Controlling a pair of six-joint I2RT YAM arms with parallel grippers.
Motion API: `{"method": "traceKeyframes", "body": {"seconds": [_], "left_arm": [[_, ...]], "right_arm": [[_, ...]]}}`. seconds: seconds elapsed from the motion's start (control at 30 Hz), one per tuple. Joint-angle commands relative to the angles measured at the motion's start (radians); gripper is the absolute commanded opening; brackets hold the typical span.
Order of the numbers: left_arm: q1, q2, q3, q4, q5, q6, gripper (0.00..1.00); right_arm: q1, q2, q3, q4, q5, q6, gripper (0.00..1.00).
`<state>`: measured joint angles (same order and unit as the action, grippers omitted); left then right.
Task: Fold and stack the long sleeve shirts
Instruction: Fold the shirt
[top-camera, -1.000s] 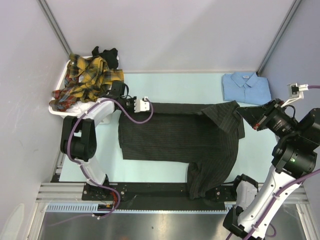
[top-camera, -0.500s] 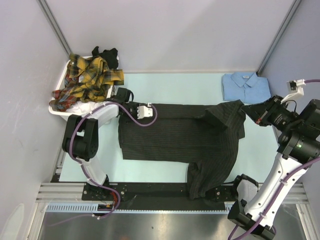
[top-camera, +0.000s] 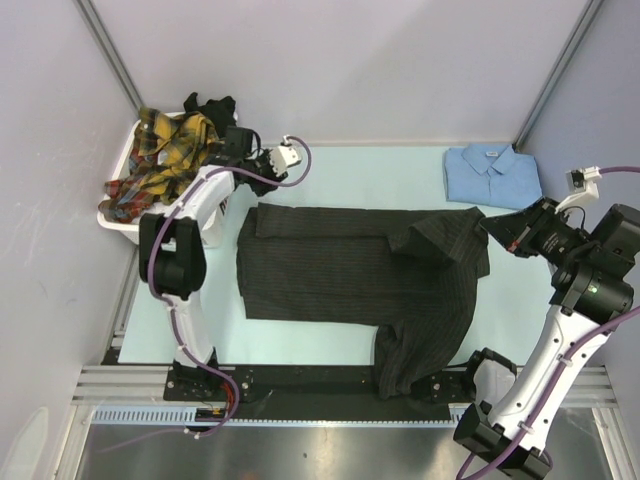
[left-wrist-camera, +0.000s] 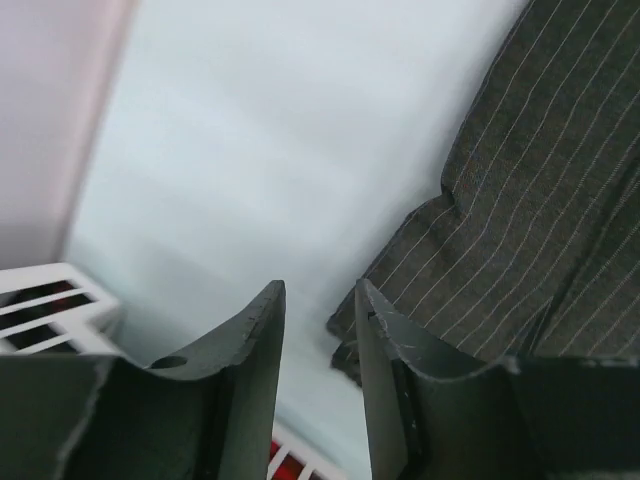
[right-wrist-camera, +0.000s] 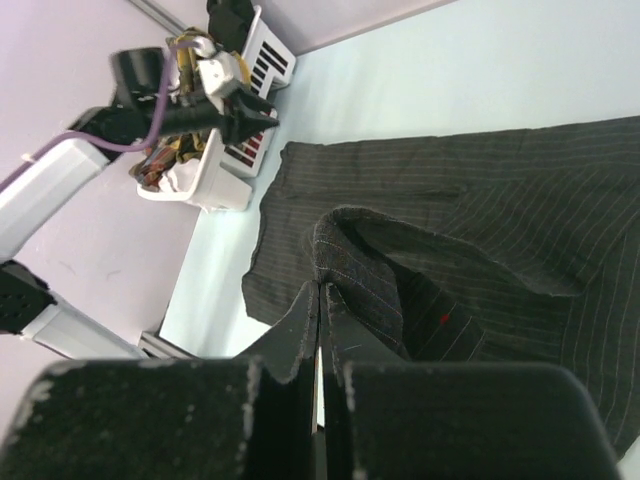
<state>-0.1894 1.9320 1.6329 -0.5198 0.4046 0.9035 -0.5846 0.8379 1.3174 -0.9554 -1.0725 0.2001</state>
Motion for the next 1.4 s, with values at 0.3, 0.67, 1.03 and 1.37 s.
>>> {"method": "traceKeyframes", "body": {"seconds": [0.3, 0.67, 1.03, 1.37], "left_arm": [[0.033, 0.225, 0.055, -0.134, -0.266, -0.012, 0.34], [0.033, -0.179, -0.08, -0.022, 0.101, -0.119, 0.6], [0.005, -0.444, -0.109, 0.253, 0.515, -0.563, 0.99], [-0.57, -0.728, -0.536, 0.506, -0.105, -0.286, 1.0]], "right_arm": [[-0.003, 0.03, 0.036, 0.084, 0.039, 0.041, 0.0], [0.08, 0.021, -0.05, 0.338, 0.034, 0.231, 0.0], [0.457, 0.09, -0.274, 0.665, 0.259, 0.467, 0.0], [0.75, 0.197, -0.274, 0.712, 0.631, 0.636, 0.0]]}}
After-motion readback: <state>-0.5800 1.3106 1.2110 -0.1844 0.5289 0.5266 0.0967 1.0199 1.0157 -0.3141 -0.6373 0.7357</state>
